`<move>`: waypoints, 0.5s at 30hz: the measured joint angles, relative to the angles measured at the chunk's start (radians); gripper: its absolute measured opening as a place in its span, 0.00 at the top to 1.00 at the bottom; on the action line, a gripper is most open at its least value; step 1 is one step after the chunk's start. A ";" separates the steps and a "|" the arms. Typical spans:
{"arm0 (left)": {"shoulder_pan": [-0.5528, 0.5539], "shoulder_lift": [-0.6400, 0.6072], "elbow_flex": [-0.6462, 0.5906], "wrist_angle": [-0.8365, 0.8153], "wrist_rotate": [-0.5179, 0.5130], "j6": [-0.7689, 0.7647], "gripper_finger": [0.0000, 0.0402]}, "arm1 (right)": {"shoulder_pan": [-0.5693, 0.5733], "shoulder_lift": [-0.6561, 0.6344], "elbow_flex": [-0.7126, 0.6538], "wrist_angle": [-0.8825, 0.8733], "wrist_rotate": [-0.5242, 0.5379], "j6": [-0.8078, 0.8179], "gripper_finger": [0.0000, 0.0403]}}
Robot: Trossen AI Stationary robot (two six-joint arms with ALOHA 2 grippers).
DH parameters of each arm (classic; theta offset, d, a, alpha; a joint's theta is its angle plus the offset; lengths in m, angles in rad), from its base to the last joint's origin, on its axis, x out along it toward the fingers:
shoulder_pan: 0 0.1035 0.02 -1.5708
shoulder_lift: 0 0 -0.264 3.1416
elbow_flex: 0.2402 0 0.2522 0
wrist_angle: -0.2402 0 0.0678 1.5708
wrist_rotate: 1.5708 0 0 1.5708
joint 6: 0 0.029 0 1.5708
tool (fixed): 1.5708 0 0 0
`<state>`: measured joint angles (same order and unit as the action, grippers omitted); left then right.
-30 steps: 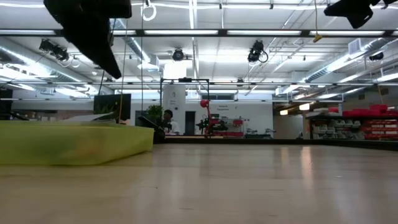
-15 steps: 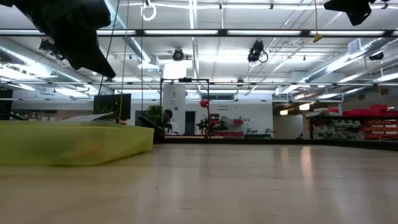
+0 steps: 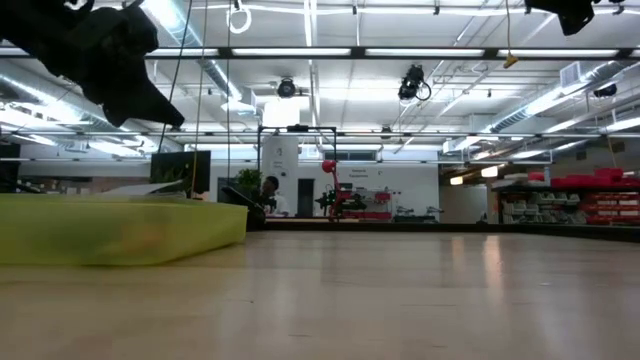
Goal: Pack school essentials
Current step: Return to Home Position
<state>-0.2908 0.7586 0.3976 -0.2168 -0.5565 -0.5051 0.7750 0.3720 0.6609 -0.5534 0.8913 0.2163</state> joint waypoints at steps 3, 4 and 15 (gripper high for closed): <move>0.009 -0.053 -0.055 0.070 -0.001 0.034 0.99 | 0.000 -0.041 0.000 0.000 0.002 -0.024 0.51; 0.009 -0.071 -0.072 0.094 -0.001 0.048 0.99 | 0.000 -0.055 0.000 0.000 0.007 -0.034 0.52; 0.049 -0.255 -0.234 0.353 -0.034 0.357 0.99 | 0.000 -0.207 0.000 0.001 0.193 -0.295 0.65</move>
<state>-0.2417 0.5033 0.1636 0.1358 -0.5903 -0.1479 0.7750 0.1646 0.6609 -0.5522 1.0847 -0.0788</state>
